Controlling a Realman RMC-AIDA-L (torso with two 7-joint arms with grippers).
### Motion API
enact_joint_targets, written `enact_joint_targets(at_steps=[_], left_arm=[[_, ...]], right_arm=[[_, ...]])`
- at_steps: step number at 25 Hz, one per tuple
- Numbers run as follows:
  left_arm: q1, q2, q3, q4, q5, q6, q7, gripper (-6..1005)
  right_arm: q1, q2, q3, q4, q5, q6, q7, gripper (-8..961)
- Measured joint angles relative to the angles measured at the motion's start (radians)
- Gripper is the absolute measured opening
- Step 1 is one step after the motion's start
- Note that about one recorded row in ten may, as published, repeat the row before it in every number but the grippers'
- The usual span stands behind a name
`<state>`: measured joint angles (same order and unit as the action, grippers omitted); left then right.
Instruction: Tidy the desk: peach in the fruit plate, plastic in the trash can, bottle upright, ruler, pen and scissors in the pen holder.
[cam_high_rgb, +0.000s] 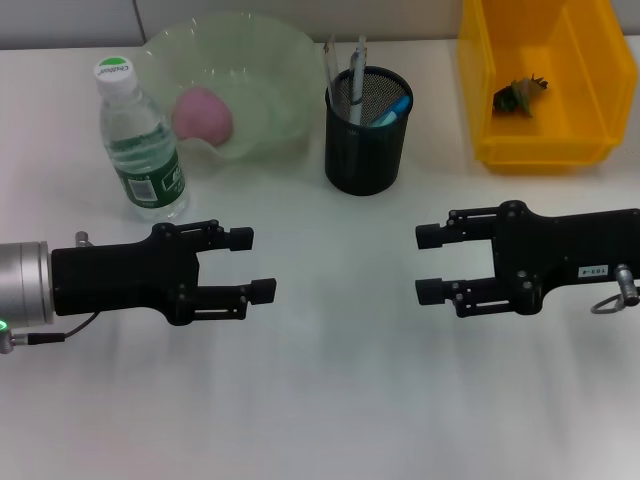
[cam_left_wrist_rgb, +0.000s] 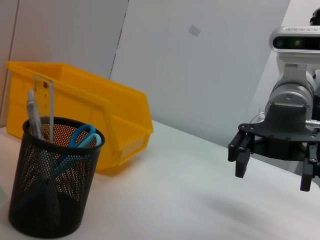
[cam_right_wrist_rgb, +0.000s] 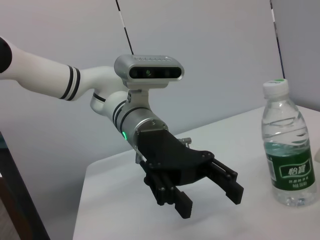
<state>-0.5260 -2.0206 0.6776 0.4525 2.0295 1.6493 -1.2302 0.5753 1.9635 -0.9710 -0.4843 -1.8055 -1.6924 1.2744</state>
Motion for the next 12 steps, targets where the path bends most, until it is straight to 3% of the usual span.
enact_joint_targets(at_steps=[12], left_arm=[[0.000, 0.000, 0.002, 0.000, 0.000, 0.000, 0.000, 797]], right_arm=[[0.011, 0.000, -0.002, 0.005, 0.000, 0.003, 0.001, 688]])
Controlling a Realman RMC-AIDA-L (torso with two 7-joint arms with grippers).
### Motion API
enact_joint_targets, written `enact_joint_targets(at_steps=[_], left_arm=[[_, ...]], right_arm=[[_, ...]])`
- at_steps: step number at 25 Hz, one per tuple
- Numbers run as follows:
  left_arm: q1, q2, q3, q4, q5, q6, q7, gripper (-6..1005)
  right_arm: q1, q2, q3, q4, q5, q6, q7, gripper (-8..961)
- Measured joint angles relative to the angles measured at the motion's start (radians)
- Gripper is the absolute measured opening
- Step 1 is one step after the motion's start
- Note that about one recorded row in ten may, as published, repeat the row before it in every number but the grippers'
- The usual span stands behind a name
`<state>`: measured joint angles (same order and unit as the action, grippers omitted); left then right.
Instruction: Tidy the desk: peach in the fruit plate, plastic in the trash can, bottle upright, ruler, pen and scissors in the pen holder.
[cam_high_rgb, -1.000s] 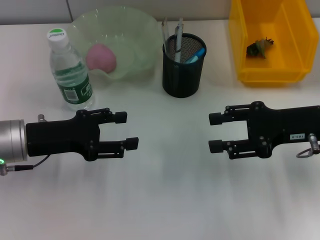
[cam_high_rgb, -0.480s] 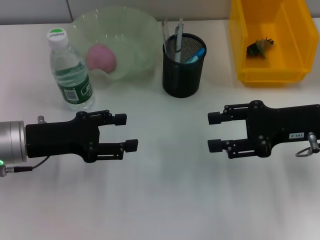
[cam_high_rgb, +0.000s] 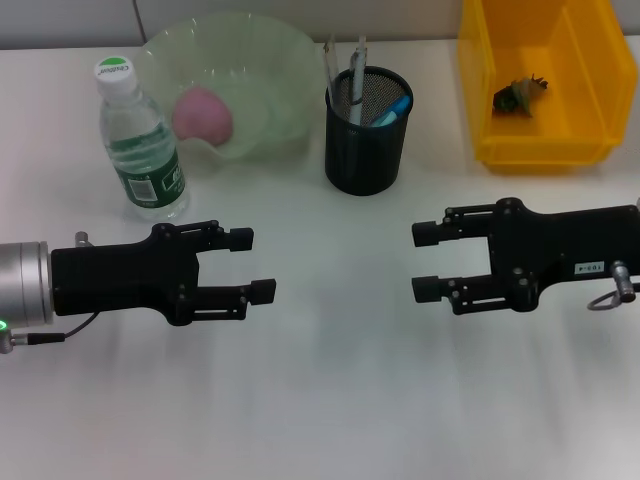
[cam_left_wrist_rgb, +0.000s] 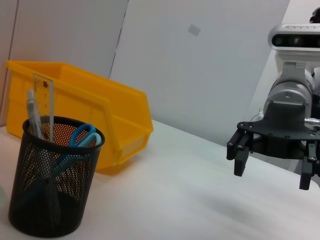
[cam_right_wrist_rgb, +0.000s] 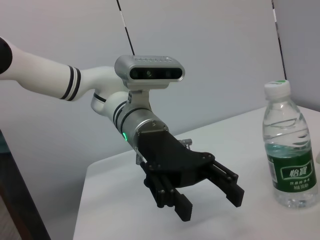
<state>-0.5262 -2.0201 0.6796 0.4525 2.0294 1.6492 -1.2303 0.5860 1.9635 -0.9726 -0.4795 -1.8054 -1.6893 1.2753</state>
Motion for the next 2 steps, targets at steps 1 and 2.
enact_joint_targets(at_steps=[1, 2], left_arm=[[0.000, 0.000, 0.000, 0.000, 0.000, -0.002, 0.000, 797], [0.000, 0.000, 0.000, 0.000, 0.000, -0.002, 0.000, 797]], right_arm=[[0.002, 0.000, 0.000, 0.001, 0.000, 0.000, 0.000, 688], [0.003, 0.000, 0.000, 0.002, 0.000, 0.000, 0.000, 688]])
